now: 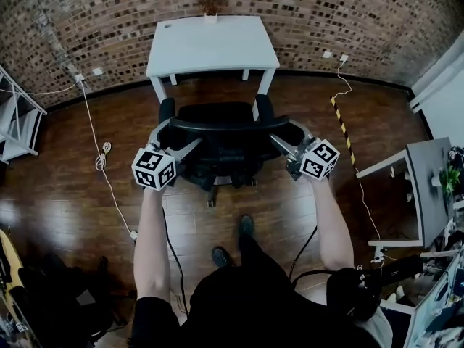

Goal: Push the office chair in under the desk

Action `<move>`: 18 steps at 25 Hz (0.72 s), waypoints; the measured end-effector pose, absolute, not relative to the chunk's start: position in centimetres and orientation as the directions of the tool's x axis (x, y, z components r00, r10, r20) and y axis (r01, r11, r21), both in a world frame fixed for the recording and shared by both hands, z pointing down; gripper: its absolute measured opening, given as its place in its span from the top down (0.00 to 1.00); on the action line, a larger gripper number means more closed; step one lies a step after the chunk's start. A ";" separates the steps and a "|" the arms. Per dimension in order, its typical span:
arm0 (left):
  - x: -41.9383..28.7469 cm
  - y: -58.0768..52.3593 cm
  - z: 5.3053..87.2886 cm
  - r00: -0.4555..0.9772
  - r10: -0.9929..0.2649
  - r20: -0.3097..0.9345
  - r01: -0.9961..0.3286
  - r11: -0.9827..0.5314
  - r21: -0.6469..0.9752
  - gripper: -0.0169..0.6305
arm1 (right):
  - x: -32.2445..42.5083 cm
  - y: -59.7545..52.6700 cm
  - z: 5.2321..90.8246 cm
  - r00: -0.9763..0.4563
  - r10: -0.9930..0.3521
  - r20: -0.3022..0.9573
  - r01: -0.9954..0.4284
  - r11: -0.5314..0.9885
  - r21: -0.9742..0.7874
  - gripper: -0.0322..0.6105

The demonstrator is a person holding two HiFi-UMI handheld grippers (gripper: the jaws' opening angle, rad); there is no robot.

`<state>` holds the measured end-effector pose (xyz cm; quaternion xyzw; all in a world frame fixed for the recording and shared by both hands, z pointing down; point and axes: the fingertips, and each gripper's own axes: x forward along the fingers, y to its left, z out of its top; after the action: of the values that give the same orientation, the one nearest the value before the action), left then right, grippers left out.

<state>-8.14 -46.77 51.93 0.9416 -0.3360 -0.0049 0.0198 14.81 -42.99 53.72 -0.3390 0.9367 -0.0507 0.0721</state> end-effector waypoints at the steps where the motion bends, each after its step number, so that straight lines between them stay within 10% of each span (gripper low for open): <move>1: -8.0 -47.0 51.8 0.774 -0.634 0.002 -0.633 -0.773 0.038 0.19 | 15.0 -43.2 53.6 -0.762 -0.639 -0.103 -0.625 0.768 -0.142 0.57; 18: -5.3 -61.3 51.1 0.761 -0.648 0.024 -0.648 -0.759 0.066 0.19 | 17.4 -57.3 51.9 -0.797 -0.598 -0.085 -0.581 0.797 -0.162 0.57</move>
<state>-5.33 -61.34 51.09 0.9377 -0.3457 -0.0002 0.0350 17.37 -57.28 51.91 -0.3117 0.9457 -0.0638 0.0657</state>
